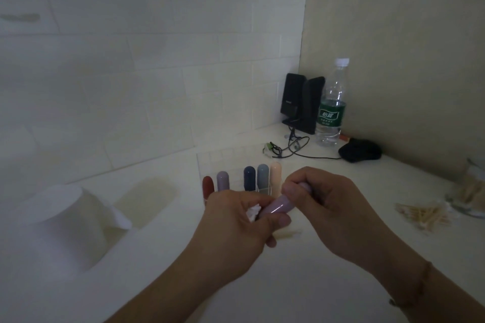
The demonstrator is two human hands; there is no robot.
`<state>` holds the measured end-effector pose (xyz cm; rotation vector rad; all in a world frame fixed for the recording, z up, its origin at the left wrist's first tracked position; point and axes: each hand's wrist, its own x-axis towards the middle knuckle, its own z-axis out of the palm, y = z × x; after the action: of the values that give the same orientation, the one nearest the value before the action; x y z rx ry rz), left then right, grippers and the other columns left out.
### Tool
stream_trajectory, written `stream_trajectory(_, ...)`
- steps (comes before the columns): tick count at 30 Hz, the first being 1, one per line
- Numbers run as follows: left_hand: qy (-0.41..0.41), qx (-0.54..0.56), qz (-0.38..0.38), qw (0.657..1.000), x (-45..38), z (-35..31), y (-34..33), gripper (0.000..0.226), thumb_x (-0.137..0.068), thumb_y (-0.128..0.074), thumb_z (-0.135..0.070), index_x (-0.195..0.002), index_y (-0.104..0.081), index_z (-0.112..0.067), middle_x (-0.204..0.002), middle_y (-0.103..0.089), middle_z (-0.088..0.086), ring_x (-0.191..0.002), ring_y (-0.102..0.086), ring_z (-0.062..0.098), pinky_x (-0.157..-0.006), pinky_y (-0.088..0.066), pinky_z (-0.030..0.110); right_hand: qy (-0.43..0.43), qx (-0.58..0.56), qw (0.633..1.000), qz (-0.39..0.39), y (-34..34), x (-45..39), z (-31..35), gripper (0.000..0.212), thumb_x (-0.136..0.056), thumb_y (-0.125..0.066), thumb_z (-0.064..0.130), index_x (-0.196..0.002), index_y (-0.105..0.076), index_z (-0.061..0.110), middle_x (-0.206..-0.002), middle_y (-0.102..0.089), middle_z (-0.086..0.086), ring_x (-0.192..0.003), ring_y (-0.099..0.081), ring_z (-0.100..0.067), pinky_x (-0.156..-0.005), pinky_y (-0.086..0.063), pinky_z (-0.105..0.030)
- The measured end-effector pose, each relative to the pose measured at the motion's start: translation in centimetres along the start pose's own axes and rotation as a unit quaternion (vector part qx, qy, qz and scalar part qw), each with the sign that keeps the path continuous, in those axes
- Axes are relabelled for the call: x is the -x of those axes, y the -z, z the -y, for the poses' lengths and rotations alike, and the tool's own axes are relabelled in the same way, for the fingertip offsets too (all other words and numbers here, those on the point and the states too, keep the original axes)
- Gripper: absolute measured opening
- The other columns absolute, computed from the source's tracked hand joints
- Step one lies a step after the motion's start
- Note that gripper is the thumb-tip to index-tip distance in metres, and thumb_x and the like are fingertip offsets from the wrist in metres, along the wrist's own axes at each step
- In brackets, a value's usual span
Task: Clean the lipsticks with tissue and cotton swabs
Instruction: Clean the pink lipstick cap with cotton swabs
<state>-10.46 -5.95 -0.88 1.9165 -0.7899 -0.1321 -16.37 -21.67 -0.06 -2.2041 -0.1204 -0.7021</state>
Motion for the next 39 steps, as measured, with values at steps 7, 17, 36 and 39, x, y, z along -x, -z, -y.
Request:
stream_trajectory(7, 0.016, 0.044, -0.03, 0.998, -1.0, 0.7, 1.6, 0.022, -0.091, -0.06, -0.034, -0.08, -0.072, -0.019, -0.061, -0.071, -0.001, -0.055, -0.066, 0.012, -0.055, -0.051, 0.021, -0.051, -0.073, 0.976, -0.198, 4.8, -1.7, -2.5, 0.03, -0.095, -0.052, 0.01, -0.067, -0.06, 0.015, -0.054, -0.057, 0.011, -0.047, -0.044, -0.003, -0.047, -0.034, -0.01)
stream_trajectory(17, 0.12, 0.401, -0.035, 0.907, -1.9, 2.5, -0.8, 0.019, -0.089, -0.065, -0.026, -0.081, -0.075, -0.012, -0.08, -0.074, 0.007, -0.072, -0.071, 0.019, -0.062, -0.056, 0.026, -0.044, 0.275, 0.96, 0.01, -1.8, 1.8, -2.6, 0.031, -0.074, -0.056, 0.014, -0.086, -0.053, 0.042, -0.08, -0.056, 0.025, -0.074, -0.049, 0.0, -0.061, -0.036, -0.012)
stream_trajectory(36, 0.034, 0.463, 0.004, 0.886, -1.5, 3.1, -1.8, 0.021, -0.078, -0.076, -0.036, -0.091, -0.078, -0.019, -0.106, -0.073, 0.001, -0.101, -0.069, 0.018, -0.084, -0.055, 0.033, -0.016, 0.076, 0.993, -0.085, -3.5, 1.3, -1.4, 0.036, -0.071, -0.046, 0.078, -0.09, -0.059, 0.05, -0.082, -0.064, 0.016, -0.075, -0.055, -0.011, -0.059, -0.038, -0.02)
stream_trajectory(39, 0.02, 0.513, 0.055, 0.857, -1.6, 3.0, -2.0, 0.052, -0.063, -0.086, -0.044, -0.102, -0.075, -0.012, -0.118, -0.069, 0.009, -0.109, -0.065, 0.024, -0.092, -0.052, 0.042, -0.002, 0.013, 0.998, -0.064, -3.7, 1.4, -1.2, 0.037, -0.072, -0.051, 0.072, -0.099, -0.063, 0.05, -0.086, -0.067, 0.018, -0.074, -0.056, -0.012, -0.06, -0.04, -0.018)
